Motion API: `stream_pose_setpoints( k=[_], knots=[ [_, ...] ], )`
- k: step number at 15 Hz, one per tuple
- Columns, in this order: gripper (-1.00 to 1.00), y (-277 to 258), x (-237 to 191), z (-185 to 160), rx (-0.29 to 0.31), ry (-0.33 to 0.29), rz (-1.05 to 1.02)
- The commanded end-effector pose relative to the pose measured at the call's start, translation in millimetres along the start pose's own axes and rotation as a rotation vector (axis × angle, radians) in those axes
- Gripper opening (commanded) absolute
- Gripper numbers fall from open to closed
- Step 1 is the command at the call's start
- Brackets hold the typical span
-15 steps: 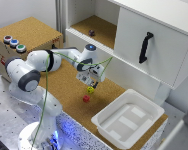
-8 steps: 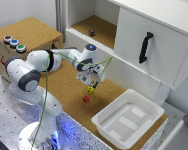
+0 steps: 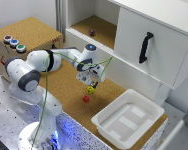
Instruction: Lift the pink block
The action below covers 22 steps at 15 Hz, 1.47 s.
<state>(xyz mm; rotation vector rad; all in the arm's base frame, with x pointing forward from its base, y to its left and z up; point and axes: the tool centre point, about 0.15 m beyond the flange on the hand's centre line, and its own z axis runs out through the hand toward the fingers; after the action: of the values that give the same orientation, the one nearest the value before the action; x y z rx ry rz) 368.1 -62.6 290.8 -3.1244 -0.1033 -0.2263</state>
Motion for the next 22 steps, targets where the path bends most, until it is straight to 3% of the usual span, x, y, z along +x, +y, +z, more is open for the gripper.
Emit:
stream_pose_setpoints(
  k=[1, 7, 17, 18, 22],
  knots=[
    [1.0, 27.3, -39.3, 26.3, -0.052, -0.033, 0.013],
    [1.0, 28.7, -72.4, 64.1, -0.005, -0.074, -0.084],
    [1.0, 31.8, -85.3, 85.7, -0.012, -0.14, -0.133],
    [-1.0, 29.5, -88.7, 86.9, -0.019, -0.151, -0.141],
    [-1.0, 25.3, -94.6, 84.6, -0.021, -0.158, -0.119]
  ],
)
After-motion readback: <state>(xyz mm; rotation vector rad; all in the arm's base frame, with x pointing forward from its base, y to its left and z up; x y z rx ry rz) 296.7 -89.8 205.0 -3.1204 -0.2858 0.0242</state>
